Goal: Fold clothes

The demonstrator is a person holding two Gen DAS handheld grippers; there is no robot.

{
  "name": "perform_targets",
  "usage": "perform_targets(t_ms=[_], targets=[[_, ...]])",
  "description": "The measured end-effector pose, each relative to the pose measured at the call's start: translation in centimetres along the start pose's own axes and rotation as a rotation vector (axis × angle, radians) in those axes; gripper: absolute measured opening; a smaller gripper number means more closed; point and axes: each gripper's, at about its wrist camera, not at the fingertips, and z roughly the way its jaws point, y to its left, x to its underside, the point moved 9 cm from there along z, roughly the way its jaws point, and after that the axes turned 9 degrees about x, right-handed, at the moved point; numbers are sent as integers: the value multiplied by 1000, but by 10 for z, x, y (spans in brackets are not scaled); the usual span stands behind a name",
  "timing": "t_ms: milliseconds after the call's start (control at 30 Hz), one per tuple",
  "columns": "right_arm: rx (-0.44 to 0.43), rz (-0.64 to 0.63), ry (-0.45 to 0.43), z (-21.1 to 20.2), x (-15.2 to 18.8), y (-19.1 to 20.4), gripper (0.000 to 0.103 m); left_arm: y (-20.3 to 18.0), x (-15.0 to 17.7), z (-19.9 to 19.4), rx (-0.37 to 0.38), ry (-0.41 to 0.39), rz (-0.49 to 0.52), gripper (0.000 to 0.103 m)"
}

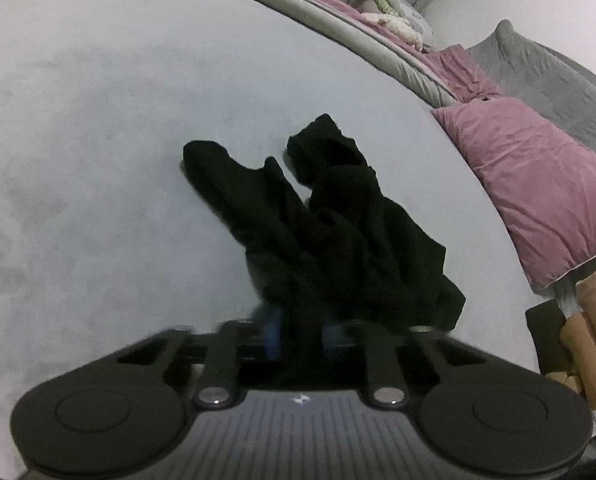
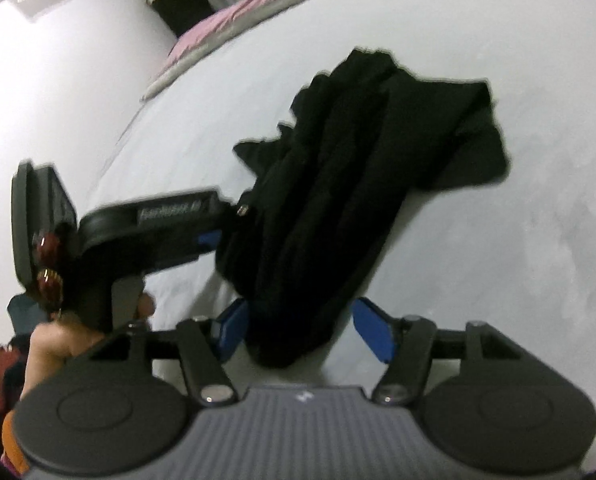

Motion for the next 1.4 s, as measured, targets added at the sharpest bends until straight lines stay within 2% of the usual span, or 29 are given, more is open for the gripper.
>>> perform_targets(t_ms=[167,233,433,667,900,1133,1300,1400], targets=[[38,67,-29,-3,-14,-22,63,-3,-9,-18,-22,-82,14,8],[53,94,-32,-1,-19,-31,64,-3,-13,-30,-54,-130,35,8],[113,104,-52,4,-28,-45,64,7,-21,-61,-163,-213,60,8],[137,108,-67,7,-34,-48,64,28,-31,-89,-349,-320,53,7],[173,120,-99,7,-49,-58,65,53,-45,-101,-448,-378,30,7],[204,150,-114,13,-58,-75,65,87,-55,-104,-516,-390,-46,7],[206,153,-118,16,-61,-78,65,90,-49,-94,-486,-352,-79,9],[205,145,-123,15,-63,-77,65,79,-47,-90,-453,-332,-66,24]])
